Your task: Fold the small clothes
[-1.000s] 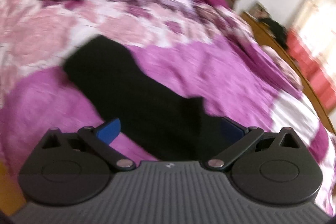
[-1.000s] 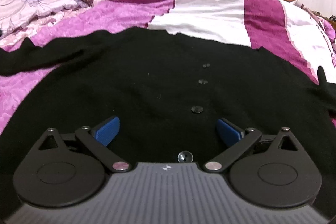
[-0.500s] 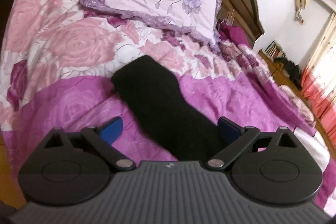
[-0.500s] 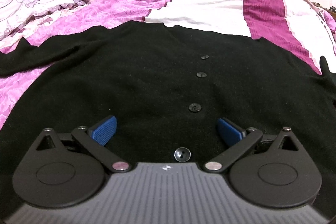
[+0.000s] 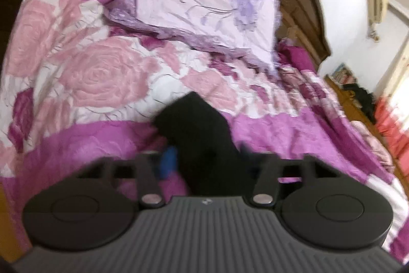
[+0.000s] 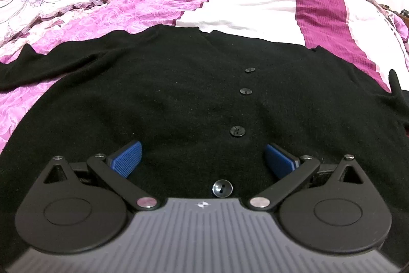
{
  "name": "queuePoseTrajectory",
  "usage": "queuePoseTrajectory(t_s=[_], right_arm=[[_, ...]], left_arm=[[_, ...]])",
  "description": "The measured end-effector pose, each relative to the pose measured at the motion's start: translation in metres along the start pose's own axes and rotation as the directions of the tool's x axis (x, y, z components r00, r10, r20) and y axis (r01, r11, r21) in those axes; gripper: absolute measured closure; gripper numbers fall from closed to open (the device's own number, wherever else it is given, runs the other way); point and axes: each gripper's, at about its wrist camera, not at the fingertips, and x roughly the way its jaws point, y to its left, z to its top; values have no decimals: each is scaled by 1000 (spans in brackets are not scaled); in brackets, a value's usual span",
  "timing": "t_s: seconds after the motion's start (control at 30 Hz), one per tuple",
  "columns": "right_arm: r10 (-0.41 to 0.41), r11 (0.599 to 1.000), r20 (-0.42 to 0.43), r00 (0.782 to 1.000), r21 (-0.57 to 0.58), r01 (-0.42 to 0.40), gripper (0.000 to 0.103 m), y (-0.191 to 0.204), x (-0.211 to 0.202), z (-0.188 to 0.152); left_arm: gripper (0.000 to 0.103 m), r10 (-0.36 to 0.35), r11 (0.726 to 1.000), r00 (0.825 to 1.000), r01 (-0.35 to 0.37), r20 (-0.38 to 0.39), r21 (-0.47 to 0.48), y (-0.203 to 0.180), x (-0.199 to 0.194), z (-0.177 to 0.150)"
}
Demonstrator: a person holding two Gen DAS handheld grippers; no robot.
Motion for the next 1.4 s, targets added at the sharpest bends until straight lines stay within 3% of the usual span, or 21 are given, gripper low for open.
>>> queuePoseTrajectory(t_s=[0.03,0.17,0.3,0.47,0.77,0.93,1.07,1.17,1.3,1.37,1.4], right_arm=[[0,1000,0,1000,0,0,0,0,0,0],[0,1000,0,1000,0,0,0,0,0,0],[1,1000,0,1000,1,-1,0,0,0,0],[4,1000,0,1000,4,-4,0,0,1,-1],[8,1000,-1,1000,8,-8,0,-1,2,-1],[11,1000,2,1000,12,-11,0,0,3,-3],[17,1000,2,1000,18,-17,0,-1,2,-3],[21,1000,1,1000,23,-21,0,-3,2,-4],[24,999,0,1000,27,-24,0,-4,2,-3],[24,999,0,1000,26,-24,0,-4,2,-3],[24,999,0,1000,26,-24,0,-4,2,-3]], left_arm=[[88,25,1000,1000,-25,-2,-9,1,3,0],[95,23,999,1000,-23,2,-28,-2,5,1],[96,-70,994,997,67,40,87,-30,-8,-2],[96,-207,959,978,196,32,205,-69,-26,-12],[96,-409,851,912,392,-27,350,-147,-56,-54],[96,-459,777,875,480,-157,407,-177,-56,-91],[96,-450,690,856,515,-256,508,-199,-56,-128],[96,-424,648,843,537,-330,540,-203,-50,-151],[94,-354,573,837,547,-418,610,-209,-37,-182],[92,-304,554,837,544,-456,630,-209,-33,-194],[84,-282,541,837,542,-468,643,-208,-31,-197]])
